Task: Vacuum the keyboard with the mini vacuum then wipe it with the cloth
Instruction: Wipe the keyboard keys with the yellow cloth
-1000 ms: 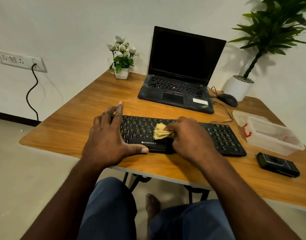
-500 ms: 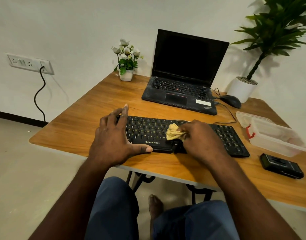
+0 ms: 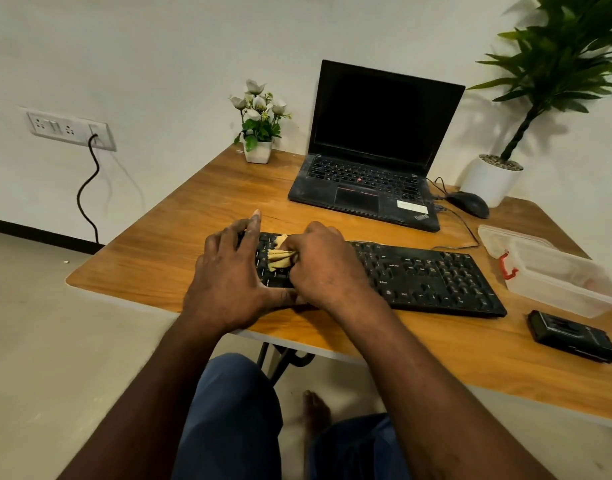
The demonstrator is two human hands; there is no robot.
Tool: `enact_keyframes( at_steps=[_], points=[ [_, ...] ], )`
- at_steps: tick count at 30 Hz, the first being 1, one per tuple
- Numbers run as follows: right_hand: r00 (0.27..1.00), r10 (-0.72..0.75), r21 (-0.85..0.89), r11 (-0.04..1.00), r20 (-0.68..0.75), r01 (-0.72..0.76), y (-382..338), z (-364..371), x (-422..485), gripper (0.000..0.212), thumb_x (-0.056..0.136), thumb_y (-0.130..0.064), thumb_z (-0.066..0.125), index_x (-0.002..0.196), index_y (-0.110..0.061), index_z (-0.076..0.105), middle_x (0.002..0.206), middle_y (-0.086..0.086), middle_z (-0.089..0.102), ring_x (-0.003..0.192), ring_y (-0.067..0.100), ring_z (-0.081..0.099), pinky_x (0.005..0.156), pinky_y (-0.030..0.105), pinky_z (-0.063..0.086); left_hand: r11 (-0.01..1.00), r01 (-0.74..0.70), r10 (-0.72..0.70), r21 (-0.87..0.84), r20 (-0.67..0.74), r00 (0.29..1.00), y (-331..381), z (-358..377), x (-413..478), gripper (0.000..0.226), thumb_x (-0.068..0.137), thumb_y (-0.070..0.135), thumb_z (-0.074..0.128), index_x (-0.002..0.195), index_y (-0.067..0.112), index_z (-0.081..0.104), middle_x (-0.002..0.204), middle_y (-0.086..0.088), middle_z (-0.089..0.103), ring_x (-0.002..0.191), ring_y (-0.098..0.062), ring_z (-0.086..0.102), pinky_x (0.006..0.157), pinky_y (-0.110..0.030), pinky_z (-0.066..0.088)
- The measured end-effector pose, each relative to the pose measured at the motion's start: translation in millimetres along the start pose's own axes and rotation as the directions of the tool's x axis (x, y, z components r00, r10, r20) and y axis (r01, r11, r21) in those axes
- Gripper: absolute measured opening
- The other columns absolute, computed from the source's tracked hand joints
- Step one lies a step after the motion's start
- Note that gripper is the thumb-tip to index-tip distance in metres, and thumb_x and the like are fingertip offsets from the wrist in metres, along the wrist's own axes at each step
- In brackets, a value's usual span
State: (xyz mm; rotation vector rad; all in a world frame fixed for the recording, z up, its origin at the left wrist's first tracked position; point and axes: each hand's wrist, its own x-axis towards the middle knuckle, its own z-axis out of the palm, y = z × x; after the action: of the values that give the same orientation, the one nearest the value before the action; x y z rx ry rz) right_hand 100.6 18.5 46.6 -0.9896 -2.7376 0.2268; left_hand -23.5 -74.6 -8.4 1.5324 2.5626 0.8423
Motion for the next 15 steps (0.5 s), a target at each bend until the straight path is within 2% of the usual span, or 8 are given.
enact_keyframes(
  at_steps=[10,13,15],
  points=[
    [0.973,0.229,-0.081,0.97,-0.012,-0.229,74,-29,-22,0.035,0.095,-0.023,0.06,0.127,-0.036,0.07,0.12,0.0,0.066,0.112,0.025,0.057,0.091,0.048,0.055,1.0,0.012,-0.012,-0.007,0.02,1.0,2,-2,-1,0.148,0.046,0.102,0.052,0.163,0.035,-0.009,0.168,0.006,0.009,0.151,-0.024,0.012,0.119,-0.055,0.03],
    [0.95,0.311,-0.086,0.947,-0.01,-0.31,99,-43,-31,0.036,0.094,-0.022,0.061,0.126,-0.036,0.07,0.122,-0.001,0.069,0.111,0.026,0.059,0.088,0.047,0.057,1.0,0.014,-0.014,0.005,0.019,1.0,3,-3,-2,0.147,0.046,0.103,0.048,0.164,0.033,-0.005,0.167,0.004,0.012,0.151,-0.025,0.013,0.119,-0.054,0.03],
    [0.945,0.326,-0.114,0.938,-0.026,-0.326,110,-48,-34,0.037,0.094,-0.021,0.061,0.126,-0.036,0.07,0.124,0.001,0.067,0.114,0.027,0.058,0.089,0.047,0.056,0.999,-0.009,0.011,0.044,-0.028,1.0,4,-2,-6,0.14,0.053,0.103,0.048,0.165,0.031,0.005,0.166,0.003,0.018,0.15,-0.025,0.016,0.118,-0.055,0.029]
  ],
)
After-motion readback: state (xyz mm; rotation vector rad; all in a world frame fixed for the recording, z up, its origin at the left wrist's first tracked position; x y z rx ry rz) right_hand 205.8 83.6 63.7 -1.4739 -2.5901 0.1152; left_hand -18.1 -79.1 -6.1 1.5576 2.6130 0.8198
